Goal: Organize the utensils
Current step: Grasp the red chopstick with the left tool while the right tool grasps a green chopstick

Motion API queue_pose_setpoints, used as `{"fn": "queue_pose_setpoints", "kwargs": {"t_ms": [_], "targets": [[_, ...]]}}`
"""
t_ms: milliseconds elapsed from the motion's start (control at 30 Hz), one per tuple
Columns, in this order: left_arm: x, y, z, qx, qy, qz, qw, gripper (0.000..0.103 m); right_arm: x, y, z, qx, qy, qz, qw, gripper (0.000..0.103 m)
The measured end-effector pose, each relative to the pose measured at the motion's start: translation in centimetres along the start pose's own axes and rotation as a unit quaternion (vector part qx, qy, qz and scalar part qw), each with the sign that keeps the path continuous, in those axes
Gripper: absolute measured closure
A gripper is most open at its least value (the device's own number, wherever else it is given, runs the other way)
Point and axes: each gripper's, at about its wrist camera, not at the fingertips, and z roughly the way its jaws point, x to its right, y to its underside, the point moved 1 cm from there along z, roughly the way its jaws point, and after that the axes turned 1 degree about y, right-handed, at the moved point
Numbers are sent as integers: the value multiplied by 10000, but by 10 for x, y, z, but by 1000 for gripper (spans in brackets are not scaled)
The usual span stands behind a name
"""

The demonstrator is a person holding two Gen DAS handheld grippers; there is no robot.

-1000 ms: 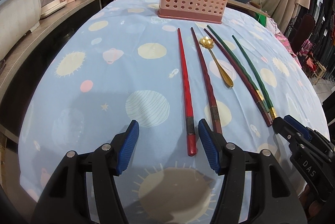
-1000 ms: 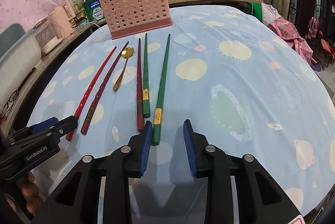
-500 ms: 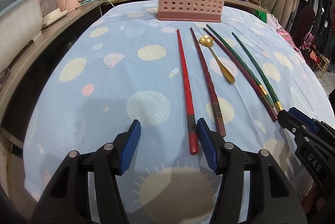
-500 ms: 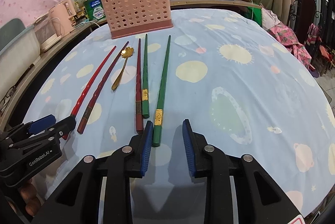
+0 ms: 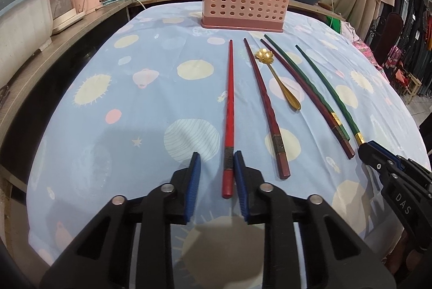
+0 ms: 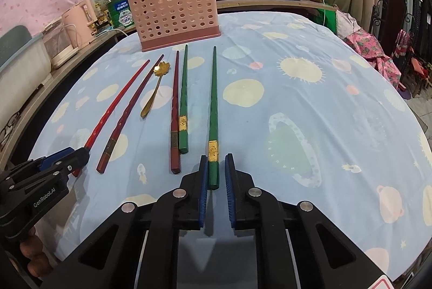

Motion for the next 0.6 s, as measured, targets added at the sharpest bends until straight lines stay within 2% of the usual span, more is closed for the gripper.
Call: {"fn": "queue_pose_setpoints", "kwargs": {"t_ms": [67,133,400,600], "targets": [[-1,-1,0,-27,84,-43,10000,91,1,0,0,-1,-12,10,10000,93],[-3,-1,0,-67,186,-100,9998,95,1,0,0,-5,-27,7,10000,95],[-7,-3,-2,-198,428,-317,9984,95,2,0,-2,-20,-89,58,9999,96],[-7,-5,-10,-197,455,-347,9982,96,3,-1,-7,25,-144,108,9998,96]]}}
